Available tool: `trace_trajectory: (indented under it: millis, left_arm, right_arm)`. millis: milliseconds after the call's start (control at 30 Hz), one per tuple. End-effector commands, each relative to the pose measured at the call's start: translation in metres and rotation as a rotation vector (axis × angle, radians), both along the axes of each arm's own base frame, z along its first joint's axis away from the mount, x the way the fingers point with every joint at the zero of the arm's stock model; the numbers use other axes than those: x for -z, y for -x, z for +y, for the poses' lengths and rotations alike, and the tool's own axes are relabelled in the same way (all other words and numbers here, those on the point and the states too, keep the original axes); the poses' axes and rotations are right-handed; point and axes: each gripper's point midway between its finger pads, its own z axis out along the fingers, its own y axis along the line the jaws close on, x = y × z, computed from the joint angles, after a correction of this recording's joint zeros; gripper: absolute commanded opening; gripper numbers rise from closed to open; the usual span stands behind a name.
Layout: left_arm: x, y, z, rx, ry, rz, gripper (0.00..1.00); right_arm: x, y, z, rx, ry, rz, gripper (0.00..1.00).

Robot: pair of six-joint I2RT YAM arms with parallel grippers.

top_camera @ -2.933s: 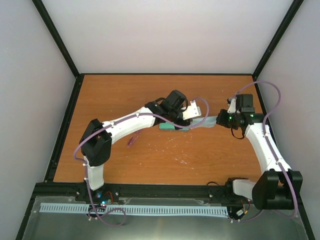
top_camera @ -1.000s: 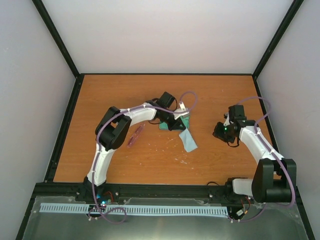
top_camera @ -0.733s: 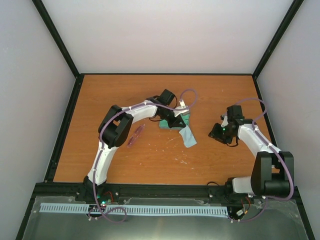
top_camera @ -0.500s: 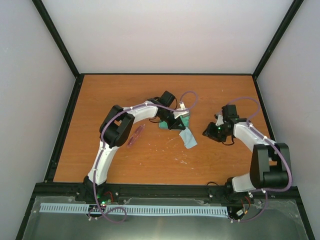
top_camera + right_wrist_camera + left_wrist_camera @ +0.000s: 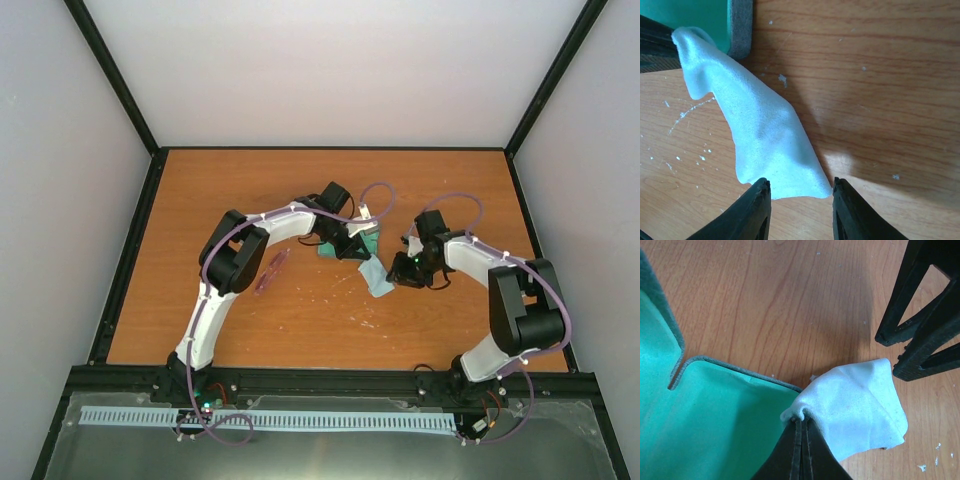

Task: Organize the sunglasses
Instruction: Pick up the glasses cleaning cloth from the center of the board.

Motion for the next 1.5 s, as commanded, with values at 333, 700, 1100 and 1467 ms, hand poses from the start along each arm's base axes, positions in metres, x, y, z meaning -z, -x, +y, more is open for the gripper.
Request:
trace_trajectory:
  millis: [333, 700, 1100, 1467]
  left_arm:
    - [-0.013, -0.004, -0.002, 0.01, 0.029, -0.025, 0.01]
    - [-0.015, -0.004, -0.001, 0.011, 0.029, -0.031, 0.01]
    - [-0.018, -0.003, 0.001, 0.003, 0.027, -0.035, 0.0]
    - [-0.041, 0.0, 0.002, -0.02, 0.049, -0.033, 0.01]
  right_arm:
    - [0.012, 0.007, 0.002, -0.049, 0.084, 0.073, 0.28]
    - [0.024, 0.013, 0.0, -0.052, 0.121, 0.108, 0.24]
    - [0.027, 0.015, -0.002, -0.059, 0.155, 0.123, 0.03]
    - [-0.018, -0.012, -0.015, -0.017, 0.226, -0.057, 0.03]
